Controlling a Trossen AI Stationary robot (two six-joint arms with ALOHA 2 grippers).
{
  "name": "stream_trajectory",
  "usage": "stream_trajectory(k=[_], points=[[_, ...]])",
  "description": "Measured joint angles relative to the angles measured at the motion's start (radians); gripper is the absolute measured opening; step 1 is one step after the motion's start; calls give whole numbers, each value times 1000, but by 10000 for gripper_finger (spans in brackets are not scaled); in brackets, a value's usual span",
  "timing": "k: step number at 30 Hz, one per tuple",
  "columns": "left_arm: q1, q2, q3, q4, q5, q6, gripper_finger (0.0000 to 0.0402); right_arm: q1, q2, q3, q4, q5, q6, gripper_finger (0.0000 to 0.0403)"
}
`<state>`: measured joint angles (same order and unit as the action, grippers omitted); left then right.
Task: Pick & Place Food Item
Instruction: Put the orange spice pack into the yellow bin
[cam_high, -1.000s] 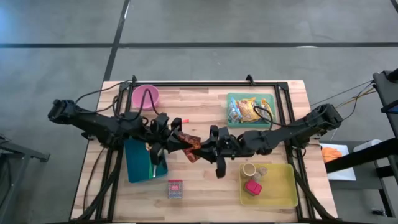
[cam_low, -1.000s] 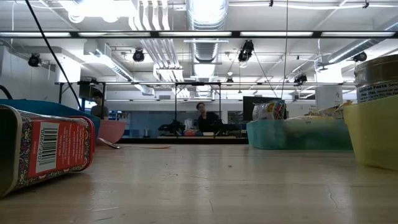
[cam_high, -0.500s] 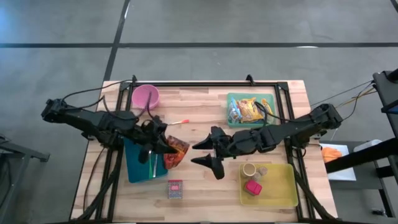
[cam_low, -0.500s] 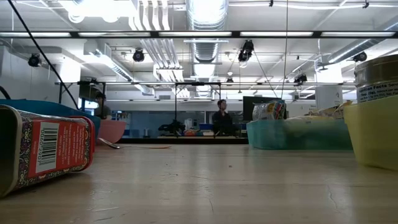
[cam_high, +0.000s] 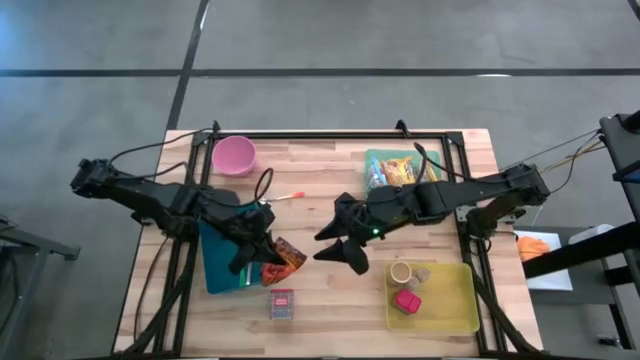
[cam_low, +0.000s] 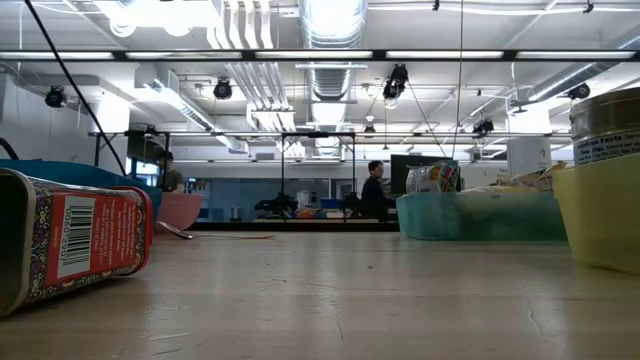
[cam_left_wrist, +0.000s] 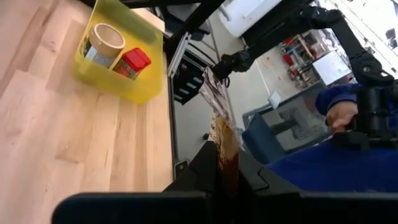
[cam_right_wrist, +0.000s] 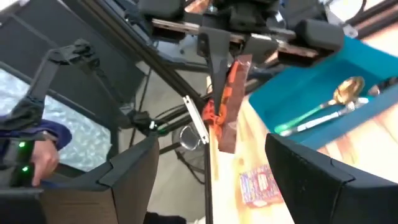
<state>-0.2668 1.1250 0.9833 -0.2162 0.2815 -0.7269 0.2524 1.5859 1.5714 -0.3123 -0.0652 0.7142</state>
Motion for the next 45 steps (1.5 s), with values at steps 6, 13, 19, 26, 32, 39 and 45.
stream_trajectory(k=[6,13,19,26,32,39,45], points=[[1,40,0,52,-1,5,14,-35,17,-4,-37,-28,43,288],[18,98,53,15,0,23,14,-62,78,17,-53,-153,78,288],[20,127,87,-33,0,65,14,-65,83,40,-48,-157,63,288],[28,155,89,-4,0,65,14,-65,98,38,-49,-172,60,288],[34,190,115,-4,26,73,14,-66,150,41,-40,-198,66,288],[34,202,119,-5,42,77,13,-66,152,50,-45,-206,40,272],[34,202,118,-5,42,83,13,-66,152,50,-49,-206,36,186]])
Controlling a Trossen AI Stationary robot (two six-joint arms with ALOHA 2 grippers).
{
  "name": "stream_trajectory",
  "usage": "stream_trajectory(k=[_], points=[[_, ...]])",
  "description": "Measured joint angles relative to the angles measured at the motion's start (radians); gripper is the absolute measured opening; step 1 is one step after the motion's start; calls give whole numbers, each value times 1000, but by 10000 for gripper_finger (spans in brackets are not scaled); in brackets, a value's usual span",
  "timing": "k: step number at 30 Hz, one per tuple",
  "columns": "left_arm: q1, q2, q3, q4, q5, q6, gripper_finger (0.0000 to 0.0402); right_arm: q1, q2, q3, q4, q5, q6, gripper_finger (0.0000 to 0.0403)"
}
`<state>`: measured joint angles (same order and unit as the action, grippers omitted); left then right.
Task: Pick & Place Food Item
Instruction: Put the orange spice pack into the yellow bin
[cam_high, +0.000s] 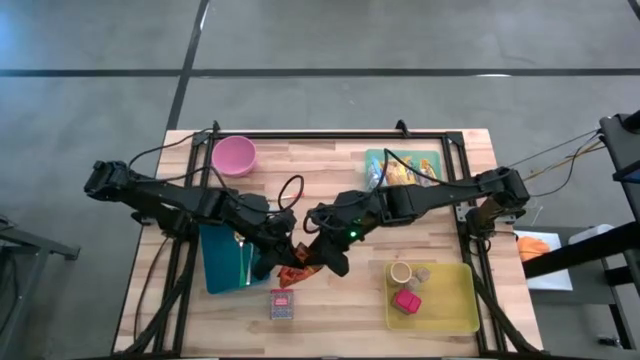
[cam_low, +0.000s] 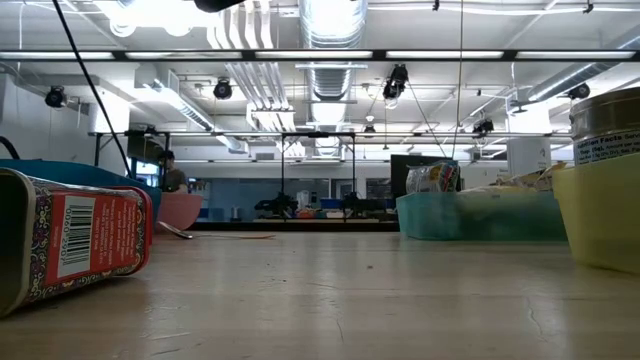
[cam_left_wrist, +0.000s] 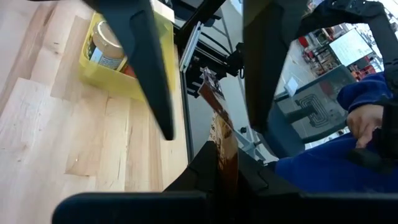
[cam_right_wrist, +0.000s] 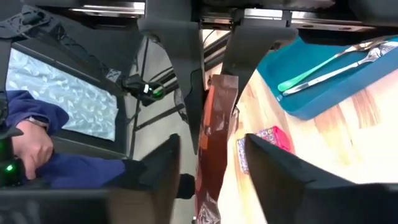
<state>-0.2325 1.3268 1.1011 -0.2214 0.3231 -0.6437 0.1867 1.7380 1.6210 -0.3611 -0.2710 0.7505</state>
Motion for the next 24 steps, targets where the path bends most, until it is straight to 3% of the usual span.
stream_trajectory(k=[9,17,24], points=[[1,0,0,0,-3,-8,18,-3,-1,-1,-1,12,-2,20],[4,0,0,4,-16,-18,130,-4,-1,-2,-2,53,8,8],[6,-4,0,-5,-17,-35,189,-5,-13,-2,-48,68,54,8]])
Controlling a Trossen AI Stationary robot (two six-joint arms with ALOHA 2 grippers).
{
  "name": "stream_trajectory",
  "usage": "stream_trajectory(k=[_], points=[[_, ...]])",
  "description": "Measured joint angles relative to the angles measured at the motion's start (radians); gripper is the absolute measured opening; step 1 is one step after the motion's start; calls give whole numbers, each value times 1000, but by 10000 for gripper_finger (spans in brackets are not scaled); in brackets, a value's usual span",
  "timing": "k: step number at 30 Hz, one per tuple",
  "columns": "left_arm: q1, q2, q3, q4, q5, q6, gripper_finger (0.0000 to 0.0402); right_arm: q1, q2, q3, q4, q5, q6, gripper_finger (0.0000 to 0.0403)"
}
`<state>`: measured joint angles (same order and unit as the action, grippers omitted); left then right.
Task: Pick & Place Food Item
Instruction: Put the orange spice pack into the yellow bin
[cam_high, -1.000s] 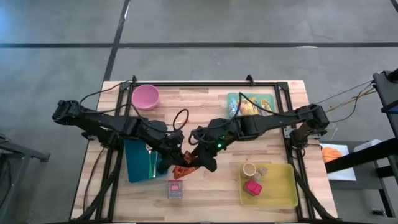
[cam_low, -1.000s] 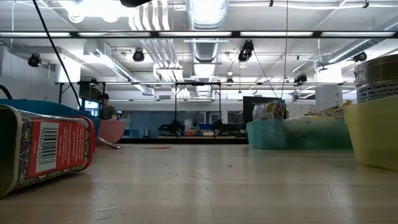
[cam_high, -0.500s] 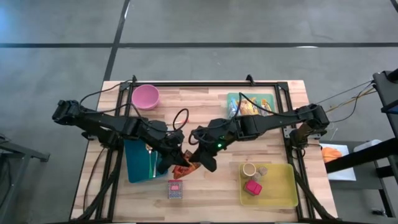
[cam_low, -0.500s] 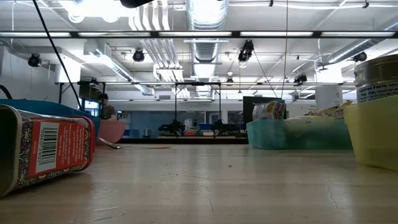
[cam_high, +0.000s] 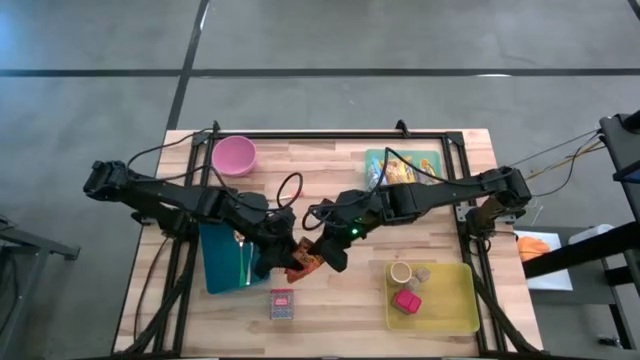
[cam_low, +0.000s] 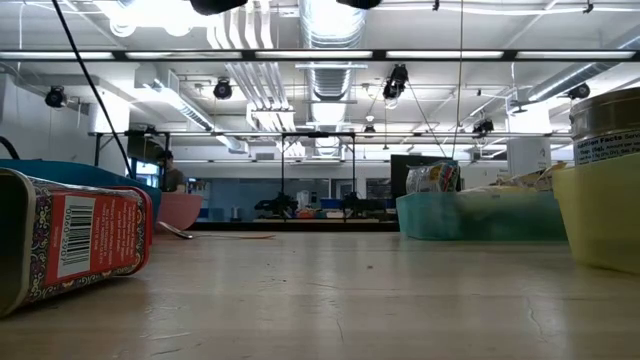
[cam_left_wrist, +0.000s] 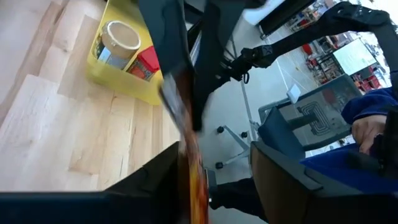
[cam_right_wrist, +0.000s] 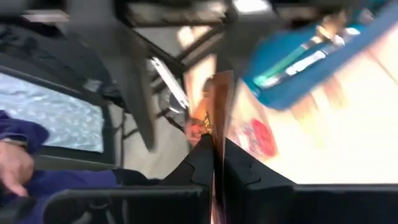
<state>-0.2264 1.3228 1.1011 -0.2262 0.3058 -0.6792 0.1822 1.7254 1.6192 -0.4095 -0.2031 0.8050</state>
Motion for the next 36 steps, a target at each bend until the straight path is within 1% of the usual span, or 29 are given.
stream_trajectory(k=[4,10,17,23,27,29,31,36], points=[[1,-23,0,-51,-6,-2,206,9,-22,0,-110,42,13,8],[0,-66,-1,-144,-62,-5,209,44,-83,0,-287,122,69,8],[1,-78,-10,-164,-79,1,209,134,-182,-1,-519,266,210,8],[4,-78,-10,-171,-103,26,209,274,-260,-2,-736,388,432,8],[9,-78,-10,-170,-124,30,209,401,-287,-5,-893,433,645,8],[13,-78,-10,-170,-138,37,209,468,-289,-6,-957,439,749,8],[20,-78,-10,-170,-146,46,209,529,-286,-9,-1000,446,847,8],[38,-78,-10,-168,-147,49,210,650,-285,-34,-1037,473,1043,8]])
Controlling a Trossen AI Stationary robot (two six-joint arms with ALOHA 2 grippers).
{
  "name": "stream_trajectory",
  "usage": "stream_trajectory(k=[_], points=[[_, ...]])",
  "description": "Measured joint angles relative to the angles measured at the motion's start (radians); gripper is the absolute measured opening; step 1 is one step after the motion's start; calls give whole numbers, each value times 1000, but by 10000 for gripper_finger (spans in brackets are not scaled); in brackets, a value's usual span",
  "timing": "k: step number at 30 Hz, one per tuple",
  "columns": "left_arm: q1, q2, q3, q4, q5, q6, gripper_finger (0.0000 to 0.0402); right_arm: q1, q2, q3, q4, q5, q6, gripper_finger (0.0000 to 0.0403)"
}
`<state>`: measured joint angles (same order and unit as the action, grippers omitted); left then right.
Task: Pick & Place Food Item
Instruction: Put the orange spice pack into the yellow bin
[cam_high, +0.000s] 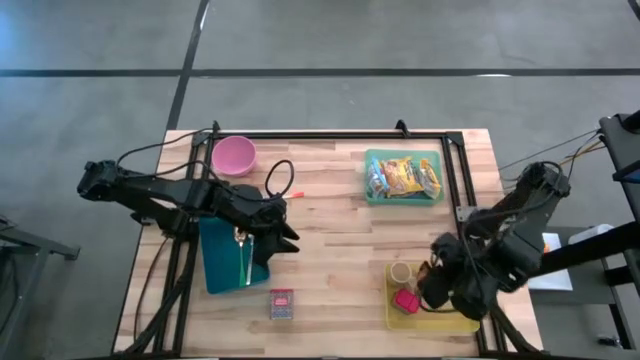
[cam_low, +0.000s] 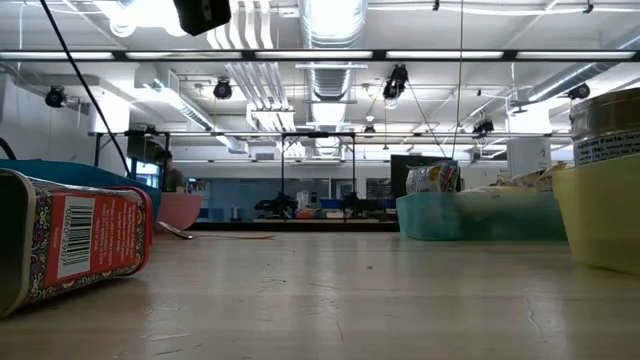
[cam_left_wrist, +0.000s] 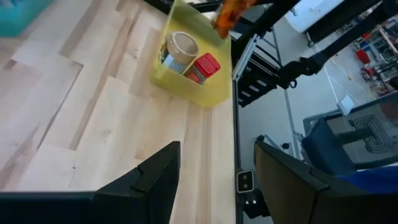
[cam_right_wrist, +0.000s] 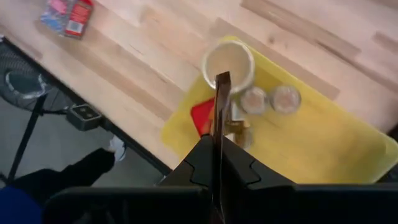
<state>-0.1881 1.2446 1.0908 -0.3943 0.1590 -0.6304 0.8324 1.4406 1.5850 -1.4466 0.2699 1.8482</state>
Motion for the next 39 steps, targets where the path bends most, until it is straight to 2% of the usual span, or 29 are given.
stream_trajectory(k=[7,12,24,32,39], points=[[8,0,0,0,0,3,210,135,1,-99,-4,20,223,8],[8,0,0,0,1,3,210,191,3,-203,60,20,301,8],[8,0,-1,0,-2,-5,210,208,3,-433,221,21,318,8],[8,0,-1,0,-10,-6,210,208,3,-511,337,21,308,8],[13,0,-1,0,-19,-5,210,208,3,-532,353,21,308,8]])
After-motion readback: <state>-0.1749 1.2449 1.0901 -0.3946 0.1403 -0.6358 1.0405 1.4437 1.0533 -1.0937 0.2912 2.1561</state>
